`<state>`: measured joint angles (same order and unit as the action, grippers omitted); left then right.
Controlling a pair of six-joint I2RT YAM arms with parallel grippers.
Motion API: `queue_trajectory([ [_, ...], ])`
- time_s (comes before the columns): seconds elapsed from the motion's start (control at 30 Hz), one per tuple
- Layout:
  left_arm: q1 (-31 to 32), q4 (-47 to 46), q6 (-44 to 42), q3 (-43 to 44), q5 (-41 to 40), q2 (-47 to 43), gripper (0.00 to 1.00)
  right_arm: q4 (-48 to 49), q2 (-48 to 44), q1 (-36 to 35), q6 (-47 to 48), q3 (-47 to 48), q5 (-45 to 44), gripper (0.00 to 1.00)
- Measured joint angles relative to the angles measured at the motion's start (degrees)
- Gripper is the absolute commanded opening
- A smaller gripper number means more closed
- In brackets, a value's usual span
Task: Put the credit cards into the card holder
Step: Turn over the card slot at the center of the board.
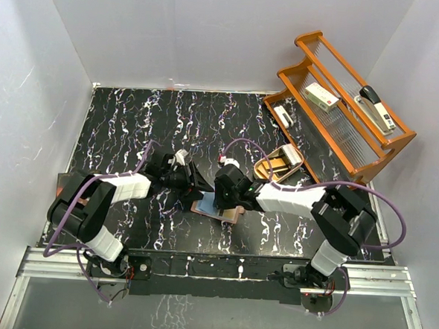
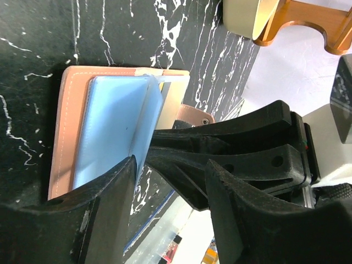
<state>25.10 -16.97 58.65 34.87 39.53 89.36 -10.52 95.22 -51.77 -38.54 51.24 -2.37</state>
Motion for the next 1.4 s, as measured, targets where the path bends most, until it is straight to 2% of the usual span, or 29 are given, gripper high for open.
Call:
queue_trajectory([
  [0.13,1.01,-0.59,0.59,0.0,0.15,0.0,0.5,-0.85,-3.1,0.0,1.03,-1.25,-0.55,0.23],
  [0.43,4.07,-2.03,2.12,0.04,-0.07,0.07,0.51,-4.85,-12.94,-0.13,2.16,-1.62,-2.51,0.26],
  [0.67,8.22,-3.82,3.56,1.16,-0.59,1.49,0.53,-10.05,-25.68,-0.35,2.49,-1.53,-10.03,0.32],
  [0.8,10.45,-5.31,4.0,2.19,-1.01,3.41,0.54,-12.48,-29.05,-0.28,3.37,0.04,-15.06,0.38],
  [1.07,11.87,-5.81,3.21,2.32,-1.84,6.36,0.55,-15.26,-22.69,4.33,9.75,6.36,-20.33,0.43],
  [1.4,11.87,6.73,-3.93,6.23,-7.43,2.29,0.59,-16.11,-9.99,14.21,19.17,9.81,-22.84,0.45],
])
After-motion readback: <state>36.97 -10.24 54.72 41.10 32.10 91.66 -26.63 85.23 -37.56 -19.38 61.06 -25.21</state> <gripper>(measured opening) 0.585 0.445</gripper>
